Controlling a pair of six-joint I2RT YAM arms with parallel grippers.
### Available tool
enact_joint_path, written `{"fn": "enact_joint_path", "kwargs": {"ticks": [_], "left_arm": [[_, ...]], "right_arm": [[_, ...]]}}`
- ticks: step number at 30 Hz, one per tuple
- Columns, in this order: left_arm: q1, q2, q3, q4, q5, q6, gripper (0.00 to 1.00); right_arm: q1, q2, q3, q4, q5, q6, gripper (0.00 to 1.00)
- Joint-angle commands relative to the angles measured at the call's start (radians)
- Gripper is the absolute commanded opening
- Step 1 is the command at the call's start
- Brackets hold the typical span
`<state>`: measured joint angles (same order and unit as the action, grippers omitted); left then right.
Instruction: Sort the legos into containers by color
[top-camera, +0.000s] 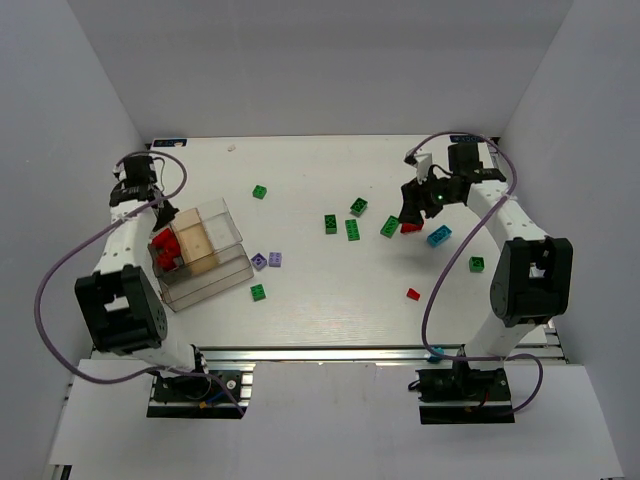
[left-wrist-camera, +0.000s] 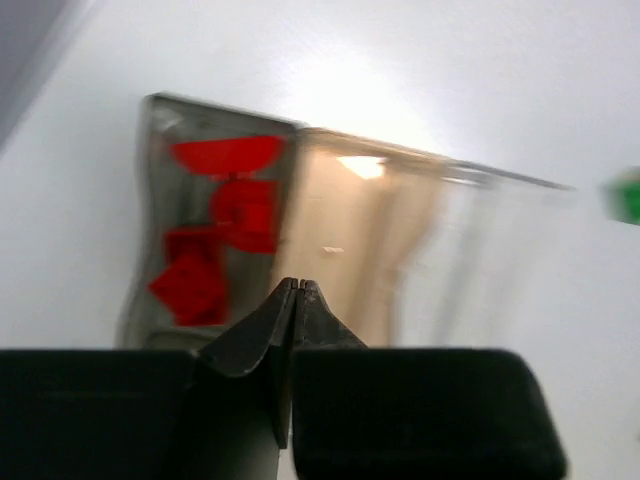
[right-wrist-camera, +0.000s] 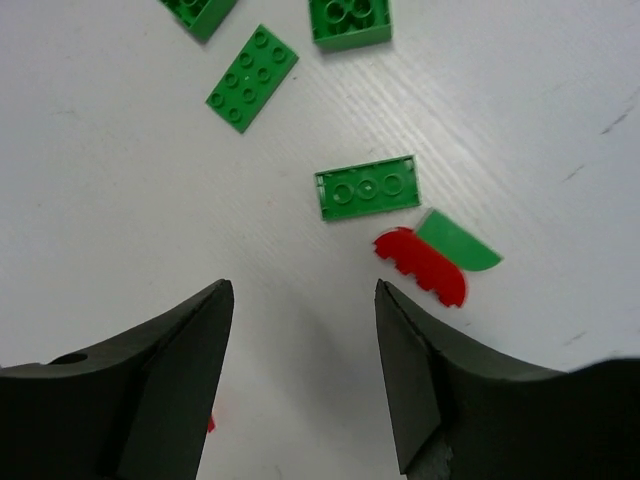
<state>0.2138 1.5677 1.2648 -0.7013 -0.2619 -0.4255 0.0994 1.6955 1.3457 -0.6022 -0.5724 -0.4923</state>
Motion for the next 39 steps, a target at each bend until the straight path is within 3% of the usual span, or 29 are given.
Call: {"fn": "enact_joint_path", "kwargs": {"ticks": [1,3,4,5,6,9,13,19,33,36,37,39], "left_arm": [[-0.017,-0.185,-0.036,0.094,0.341,-0.007,0.14],[-0.028,-0.266,-0.089,0.156,0.525,-0.033,0.31],[-0.028,-0.287,-0.135,0.166,0.567,-0.045,0.40],[-0.037,-0.305,-0.152,0.171,0.604,-0.050,0.54],[-0.047,-0.322,-0.168,0.160,0.651,-0.056,0.57],[-0.057,-0.392,-0.215,0.129,0.690,-0.055,0.64],[-0.057,-0.492,-0.249,0.069,0.687,-0.053,0.64],[-0.057,-0.572,-0.281,0.055,0.736,-0.096,0.68],[-0.110,-0.563,-0.301,0.151,0.832,-0.170,0.75],[-0.134,-0.558,-0.298,0.166,0.846,-0.187,0.76],[-0.146,-0.554,-0.291,0.169,0.849,-0.190,0.76],[-0.160,-0.545,-0.282,0.171,0.846,-0.188,0.76]], "right_arm": [[-0.021,0.045,0.133,-0.085,0.026,-0.179,0.63],[-0.035,0.136,0.266,-0.166,0.080,-0.232,0.57],[-0.038,0.197,0.311,-0.244,0.097,-0.285,0.59],[-0.049,0.225,0.392,-0.284,0.115,-0.325,0.63],[-0.052,0.249,0.430,-0.338,0.118,-0.382,0.70],[-0.052,0.306,0.503,-0.467,0.167,-0.550,0.74],[-0.058,0.342,0.500,-0.501,0.252,-0.615,0.76],[-0.067,0.346,0.469,-0.559,0.207,-0.631,0.85],[-0.076,0.320,0.405,-0.404,0.049,-0.295,0.86],[-0.073,0.285,0.403,-0.513,-0.065,-0.408,0.80],[-0.069,0.267,0.382,-0.595,-0.087,-0.516,0.76],[-0.047,0.189,0.272,-0.642,-0.122,-0.595,0.71]]}}
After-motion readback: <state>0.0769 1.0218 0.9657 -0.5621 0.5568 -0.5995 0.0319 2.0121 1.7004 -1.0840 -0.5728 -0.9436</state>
